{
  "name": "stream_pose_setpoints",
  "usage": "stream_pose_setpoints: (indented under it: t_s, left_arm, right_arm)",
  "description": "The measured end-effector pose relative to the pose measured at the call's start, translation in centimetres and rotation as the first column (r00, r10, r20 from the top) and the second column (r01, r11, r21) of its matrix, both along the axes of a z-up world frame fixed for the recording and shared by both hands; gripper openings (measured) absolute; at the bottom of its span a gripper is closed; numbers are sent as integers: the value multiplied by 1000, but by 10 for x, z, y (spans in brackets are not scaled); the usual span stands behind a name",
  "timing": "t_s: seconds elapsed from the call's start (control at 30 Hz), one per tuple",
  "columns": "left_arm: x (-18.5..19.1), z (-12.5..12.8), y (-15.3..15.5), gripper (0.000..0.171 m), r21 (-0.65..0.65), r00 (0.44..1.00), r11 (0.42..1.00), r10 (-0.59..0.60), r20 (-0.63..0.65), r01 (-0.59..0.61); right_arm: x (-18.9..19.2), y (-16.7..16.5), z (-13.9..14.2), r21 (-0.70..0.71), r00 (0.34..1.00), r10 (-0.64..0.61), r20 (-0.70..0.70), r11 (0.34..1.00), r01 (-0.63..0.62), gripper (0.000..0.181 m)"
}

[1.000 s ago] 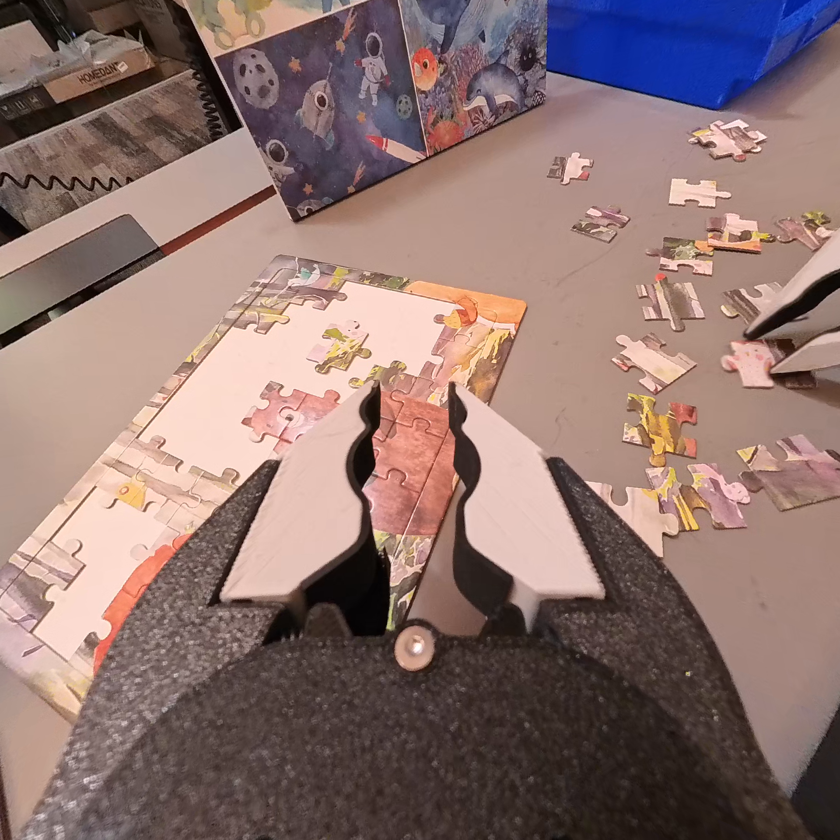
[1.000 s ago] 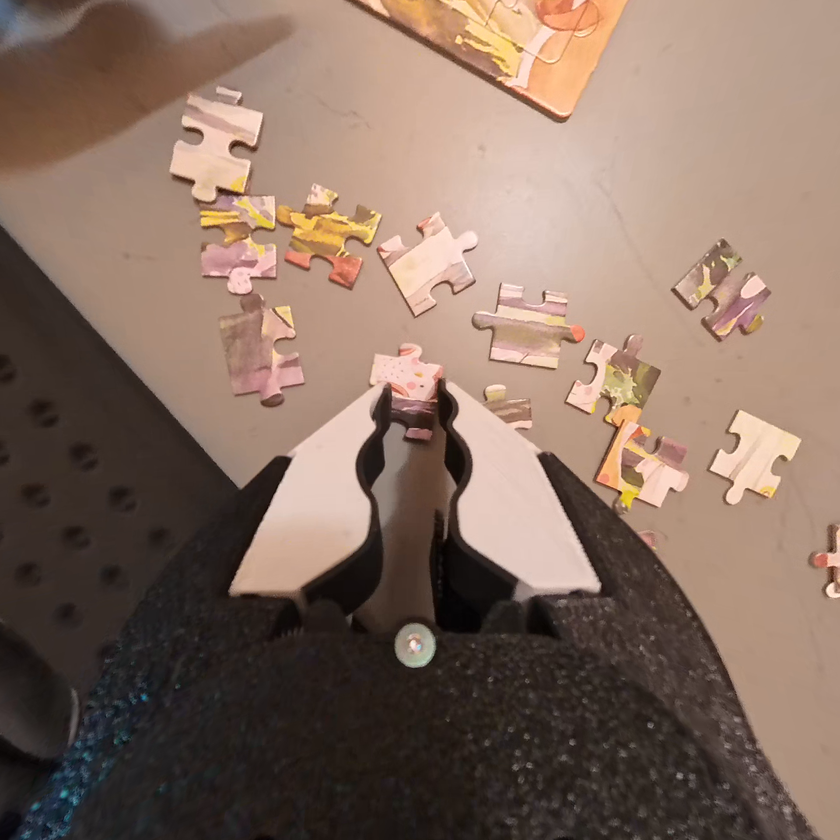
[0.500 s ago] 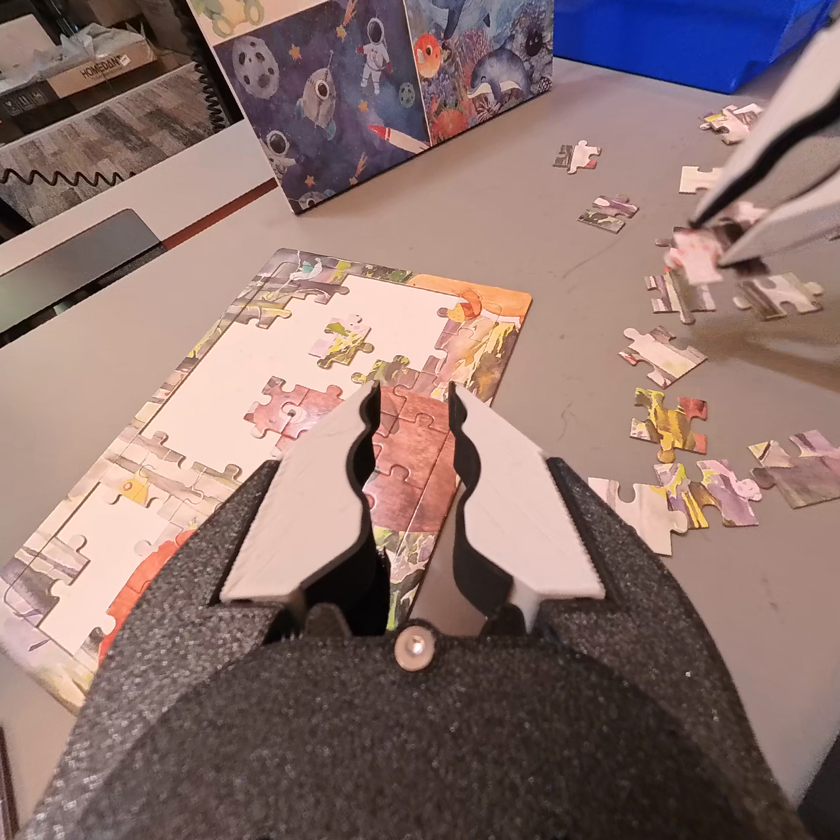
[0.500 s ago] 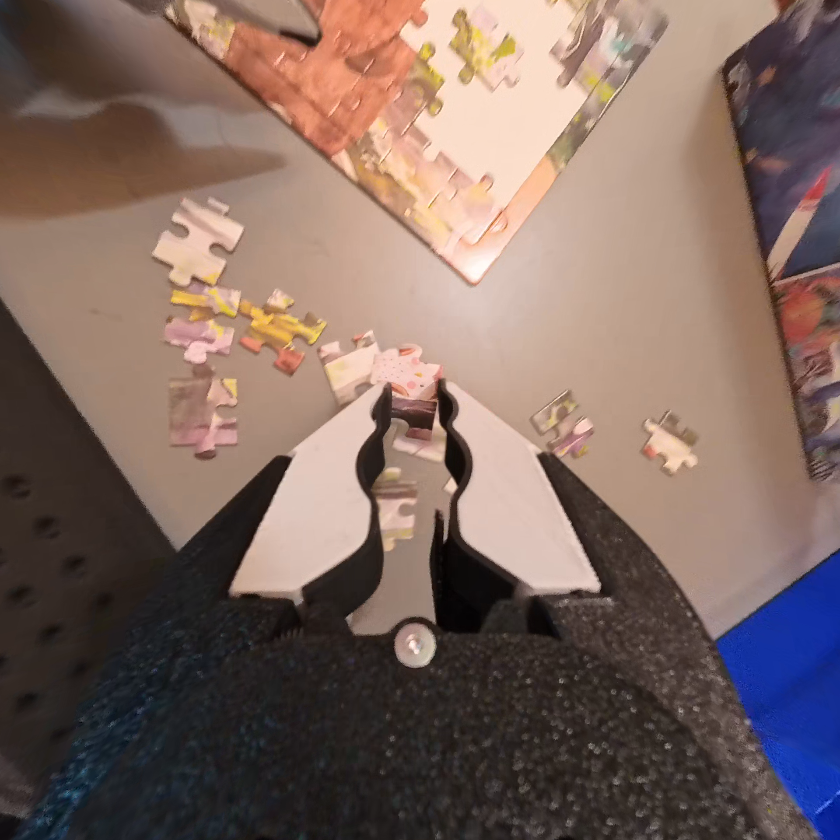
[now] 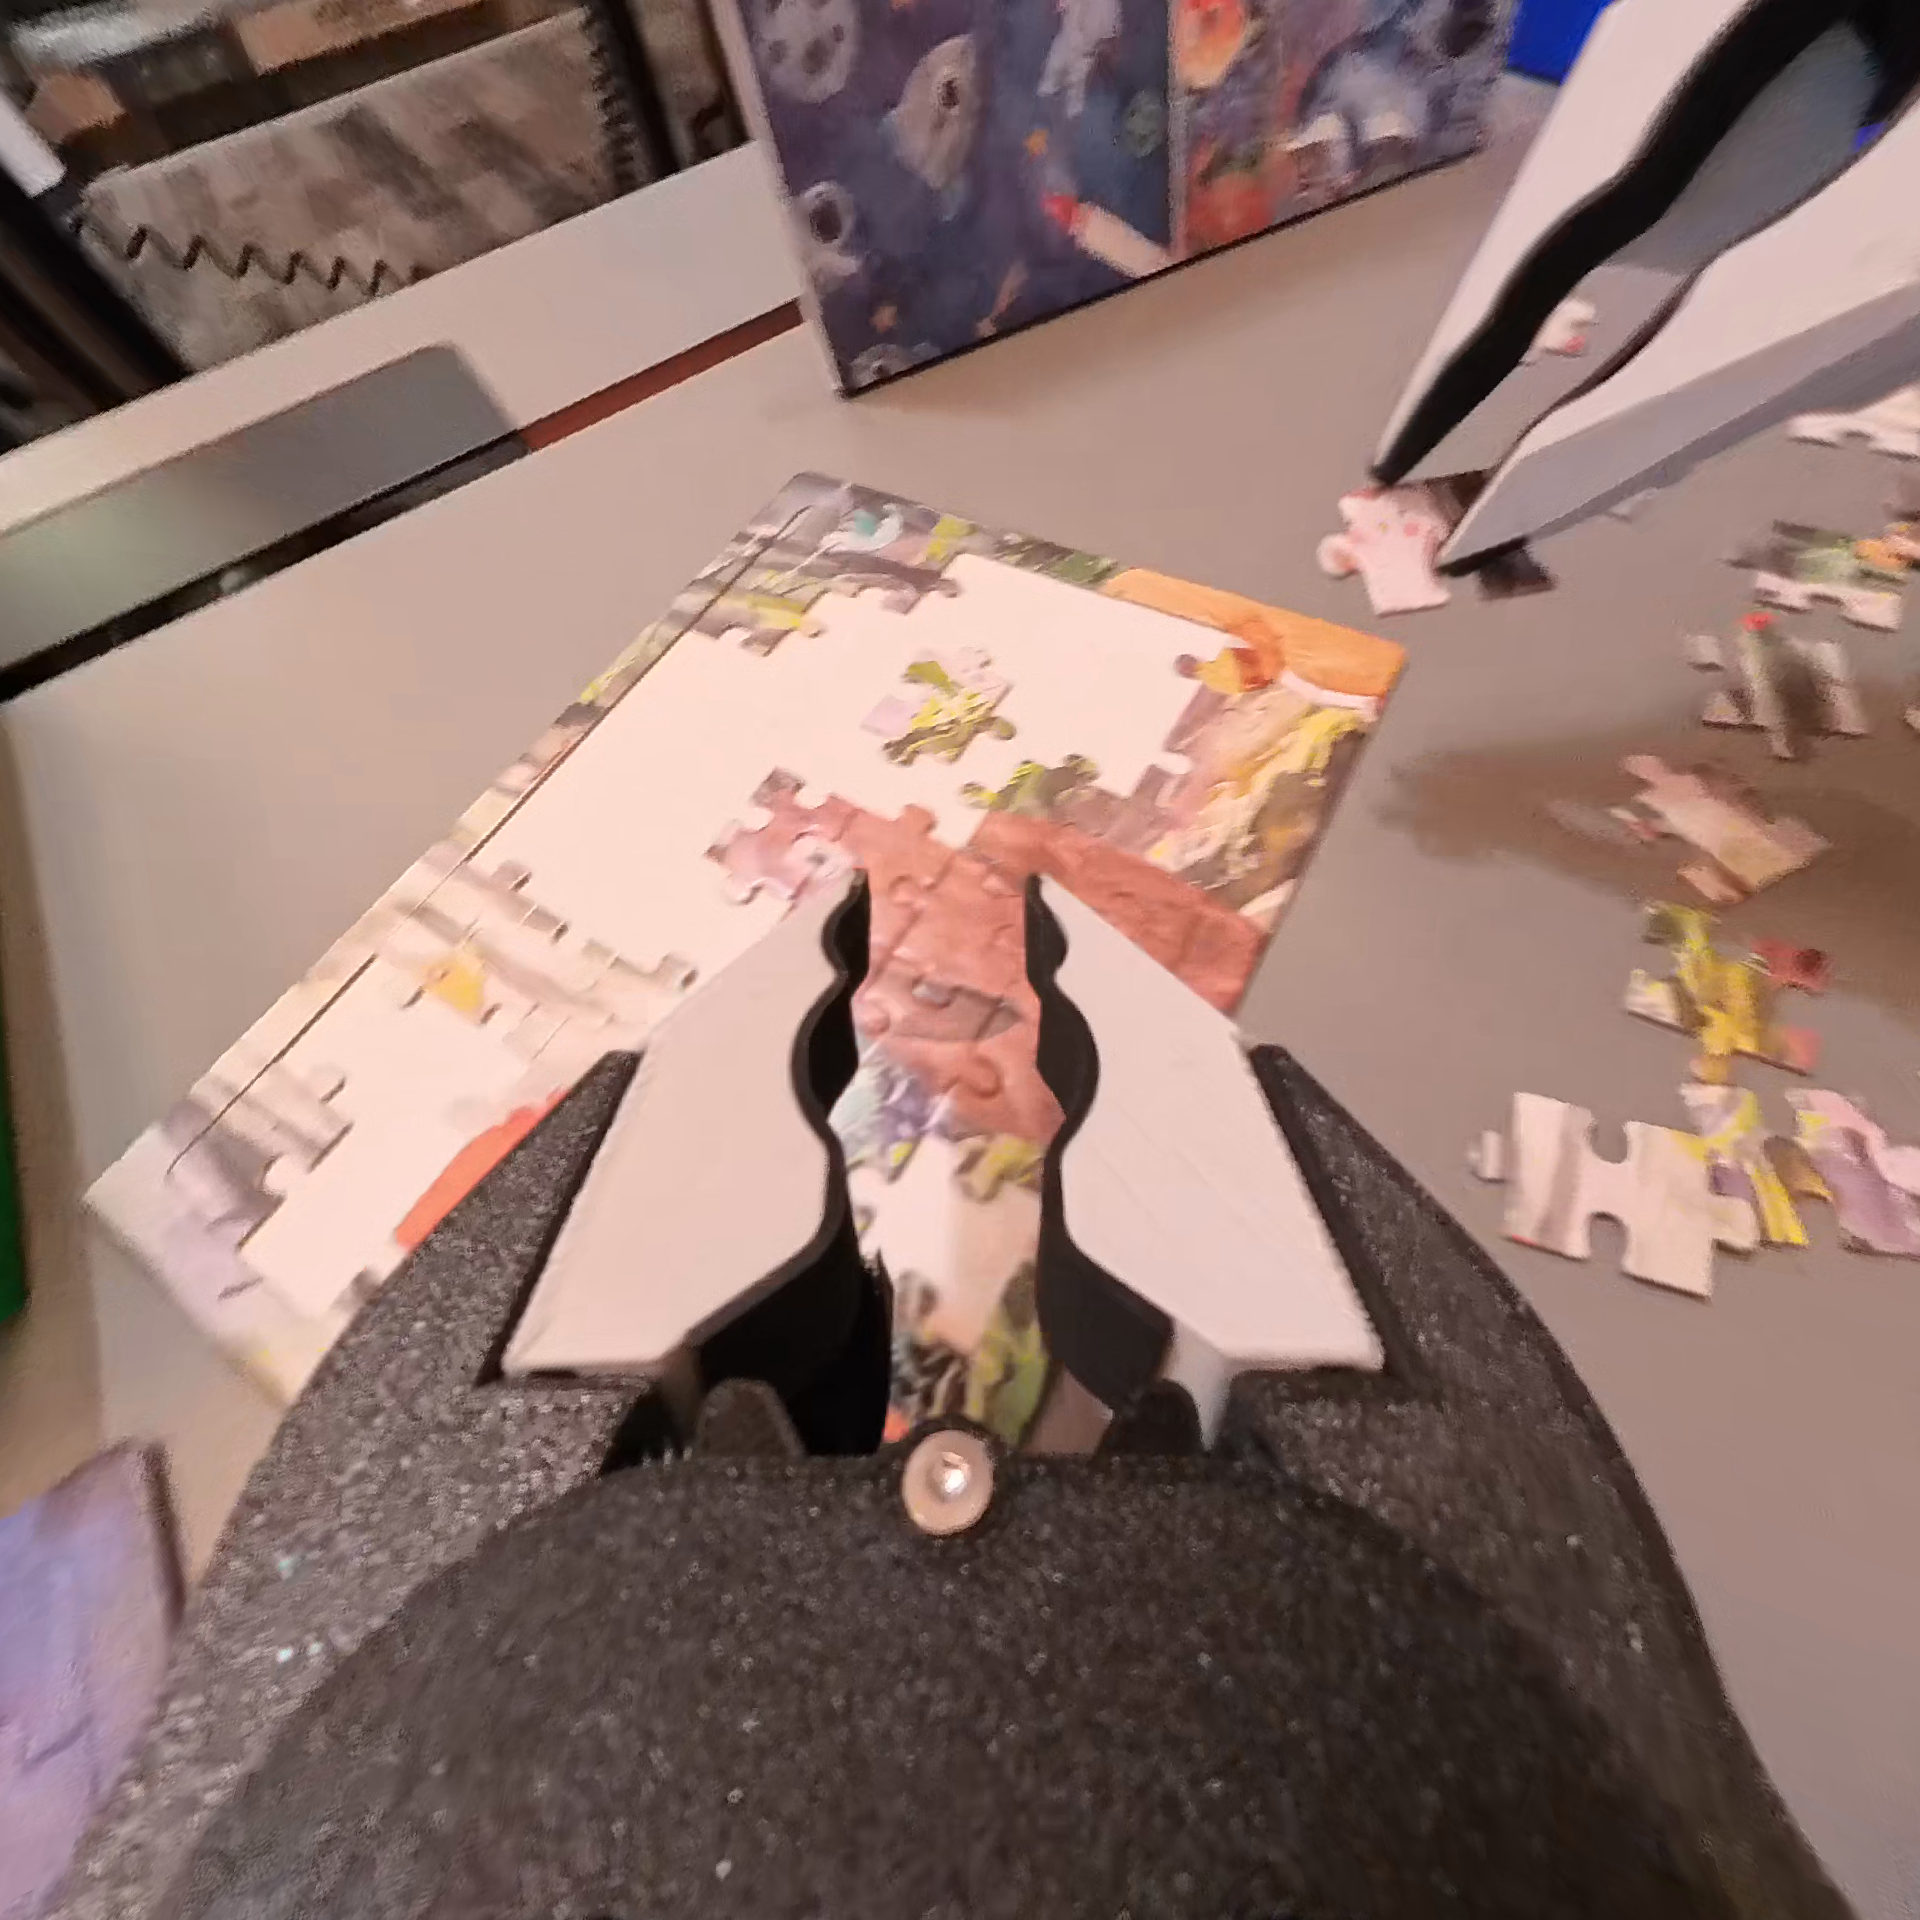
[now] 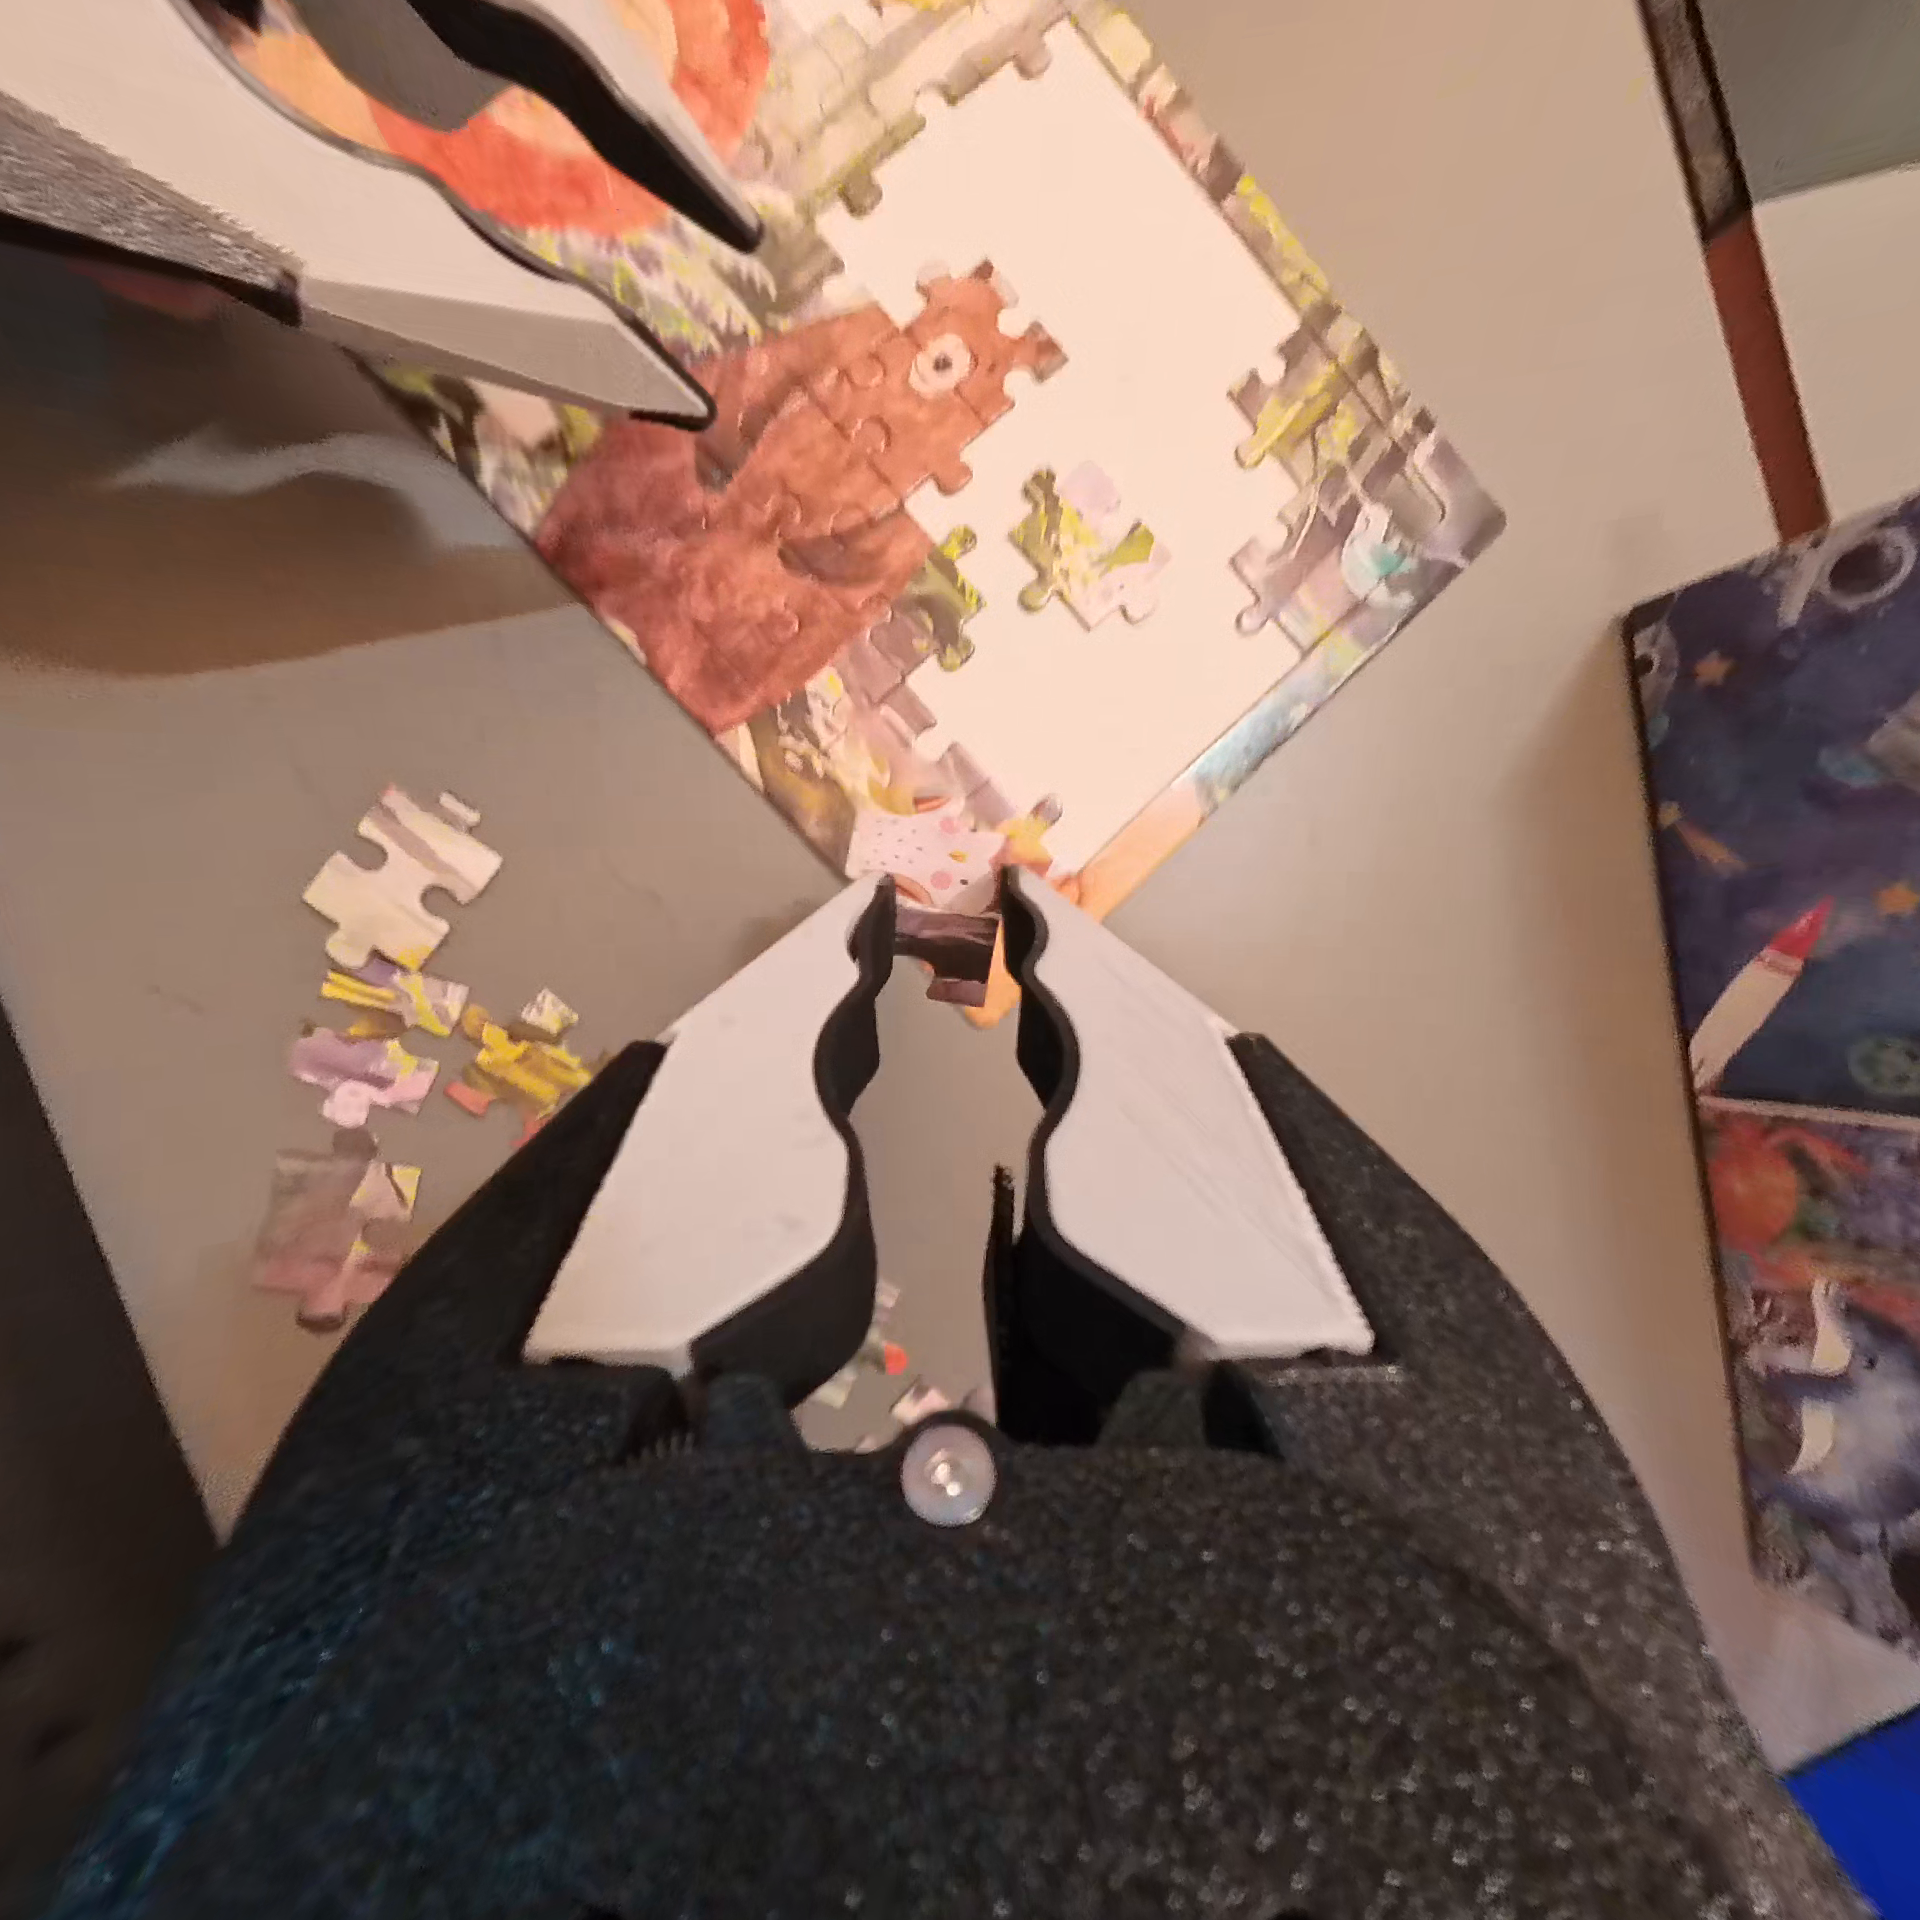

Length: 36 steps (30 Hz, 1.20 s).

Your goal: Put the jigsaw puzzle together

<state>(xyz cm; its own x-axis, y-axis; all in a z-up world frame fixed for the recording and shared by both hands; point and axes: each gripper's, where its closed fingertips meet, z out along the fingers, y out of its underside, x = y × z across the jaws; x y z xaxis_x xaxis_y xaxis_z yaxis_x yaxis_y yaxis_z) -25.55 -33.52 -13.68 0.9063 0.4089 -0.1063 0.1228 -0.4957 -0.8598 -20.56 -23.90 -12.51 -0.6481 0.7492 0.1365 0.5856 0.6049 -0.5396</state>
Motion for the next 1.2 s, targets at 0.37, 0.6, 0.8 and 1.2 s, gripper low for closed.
stream_pose_setpoints:
  t_s: [0.37,0.6,0.8,1.2]
  left_arm:
    - [-82,-4,-83,29,-23,940,940,340,-26,-340]
    - [-88,2,-98,29,84,920,917,386,65,-390]
    - [-83,-2,-99,29,76,924,922,373,79,-379]
    - [-73,-7,-95,29,41,936,936,345,76,-348]
  right_arm:
    - [-134,-26,0,27,963,268,24,963,-268,20]
    - [-183,-61,-39,25,870,479,117,874,-485,20]
    - [-184,-83,-56,-10,773,610,174,786,-618,20]
    - [-158,-85,-47,-112,759,631,160,776,-621,18]
